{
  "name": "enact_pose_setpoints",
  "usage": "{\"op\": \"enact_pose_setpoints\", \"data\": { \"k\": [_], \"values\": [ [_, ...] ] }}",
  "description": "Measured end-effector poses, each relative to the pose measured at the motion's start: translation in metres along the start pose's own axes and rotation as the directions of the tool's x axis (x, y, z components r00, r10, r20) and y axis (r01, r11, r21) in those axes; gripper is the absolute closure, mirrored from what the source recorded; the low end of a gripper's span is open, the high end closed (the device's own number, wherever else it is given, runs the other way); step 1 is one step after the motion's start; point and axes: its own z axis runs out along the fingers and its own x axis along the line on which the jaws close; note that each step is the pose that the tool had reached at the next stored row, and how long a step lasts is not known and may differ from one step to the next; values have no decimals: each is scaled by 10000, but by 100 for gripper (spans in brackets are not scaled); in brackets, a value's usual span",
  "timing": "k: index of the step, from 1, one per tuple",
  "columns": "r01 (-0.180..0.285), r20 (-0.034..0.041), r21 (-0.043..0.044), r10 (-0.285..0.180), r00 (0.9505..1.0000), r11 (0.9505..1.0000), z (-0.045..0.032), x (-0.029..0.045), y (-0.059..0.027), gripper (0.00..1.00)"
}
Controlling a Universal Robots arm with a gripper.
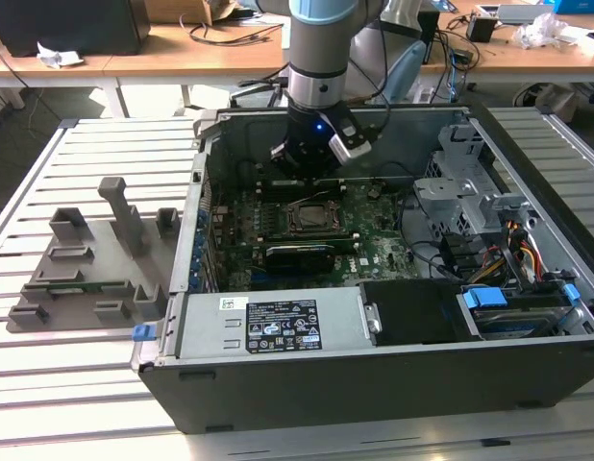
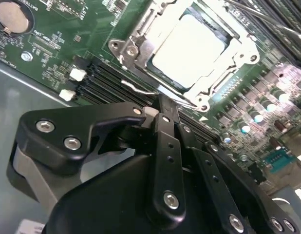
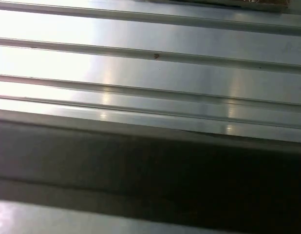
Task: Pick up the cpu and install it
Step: 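Install the first cpu locking lever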
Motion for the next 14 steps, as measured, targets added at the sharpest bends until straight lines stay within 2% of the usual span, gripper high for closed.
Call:
{"op": "enact_pose_setpoints", "data": {
  "k": [7, 14],
  "values": [
    [52, -35, 0, -52, 10000, 10000, 73, -150, -16, 89],
    [53, -27, -9, -53, 10000, 10000, 90, -181, -47, 89]
  ]
}}
